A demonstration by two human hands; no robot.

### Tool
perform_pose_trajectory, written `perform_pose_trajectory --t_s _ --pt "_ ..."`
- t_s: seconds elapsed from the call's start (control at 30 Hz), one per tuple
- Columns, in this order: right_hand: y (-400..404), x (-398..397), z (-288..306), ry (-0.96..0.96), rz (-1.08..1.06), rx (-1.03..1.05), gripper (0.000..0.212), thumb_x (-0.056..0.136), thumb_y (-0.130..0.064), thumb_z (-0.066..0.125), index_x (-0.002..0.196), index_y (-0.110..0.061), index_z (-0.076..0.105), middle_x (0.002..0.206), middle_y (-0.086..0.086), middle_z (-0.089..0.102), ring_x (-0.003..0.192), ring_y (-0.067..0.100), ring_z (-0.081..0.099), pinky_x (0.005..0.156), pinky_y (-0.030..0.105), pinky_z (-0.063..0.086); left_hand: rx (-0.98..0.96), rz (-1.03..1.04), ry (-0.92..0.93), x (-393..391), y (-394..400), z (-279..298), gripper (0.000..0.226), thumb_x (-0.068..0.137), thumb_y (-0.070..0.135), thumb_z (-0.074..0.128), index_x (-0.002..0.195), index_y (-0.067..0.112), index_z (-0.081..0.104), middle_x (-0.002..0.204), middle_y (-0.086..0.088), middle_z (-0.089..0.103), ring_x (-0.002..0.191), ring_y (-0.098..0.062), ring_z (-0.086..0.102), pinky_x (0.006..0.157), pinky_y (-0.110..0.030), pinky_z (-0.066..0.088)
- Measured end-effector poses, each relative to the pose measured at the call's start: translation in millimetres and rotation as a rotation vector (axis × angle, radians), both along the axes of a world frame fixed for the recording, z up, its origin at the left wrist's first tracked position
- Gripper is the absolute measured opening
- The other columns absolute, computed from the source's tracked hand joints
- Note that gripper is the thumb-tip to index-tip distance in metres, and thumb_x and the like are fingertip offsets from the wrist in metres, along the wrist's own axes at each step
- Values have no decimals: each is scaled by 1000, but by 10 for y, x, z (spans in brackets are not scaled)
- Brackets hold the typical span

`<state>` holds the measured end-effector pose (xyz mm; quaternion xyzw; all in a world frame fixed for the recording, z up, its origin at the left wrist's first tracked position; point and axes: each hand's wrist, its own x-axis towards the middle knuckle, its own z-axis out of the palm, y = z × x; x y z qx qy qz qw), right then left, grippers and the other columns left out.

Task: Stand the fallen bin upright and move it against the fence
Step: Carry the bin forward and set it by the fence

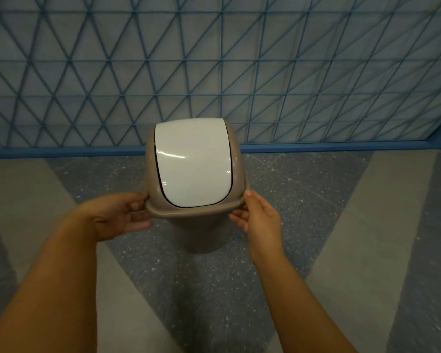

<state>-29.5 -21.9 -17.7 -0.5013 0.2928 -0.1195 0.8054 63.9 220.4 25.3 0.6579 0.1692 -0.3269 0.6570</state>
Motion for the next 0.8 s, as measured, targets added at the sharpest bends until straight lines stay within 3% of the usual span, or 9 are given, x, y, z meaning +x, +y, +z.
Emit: perform_pose_trajectory --t_s 0.1,0.2,0.4,0.67,0.8 --pt "-45 33 9 26 21 -15 29 91 -26 57 116 -12 65 93 9 71 75 17 67 60 23 57 -37 -106 34 15 118 7 25 70 14 65 94 8 65 74 -9 75 70 -20 73 60 -32 60" --pt "-81 42 3 25 37 -11 27 90 -23 59 114 -11 66 87 6 70 71 15 65 59 23 56 -69 -92 33 28 109 -8 31 68 7 63 99 3 63 77 -12 75 70 -20 75 58 -29 60" --pt "-290 22 0 7 -38 -17 28 90 -20 58 115 -9 65 79 3 67 66 14 61 56 22 55 -67 -106 41 32 -180 31 15 87 1 53 98 2 63 77 -13 76 70 -21 75 59 -29 61" --pt "-749 -33 15 4 -198 -19 29 91 -22 58 115 -8 64 83 6 68 71 17 63 56 23 56 -81 -114 -6 -26 -884 55 12 91 1 49 94 3 61 84 -13 68 84 -23 65 64 -29 59" --pt "-845 -27 -9 -11 -229 5 26 90 -23 60 112 -11 65 82 6 68 69 16 64 55 23 57 -45 -97 -32 -31 -1049 63 14 92 0 49 83 5 58 74 -11 68 79 -23 65 60 -29 59"
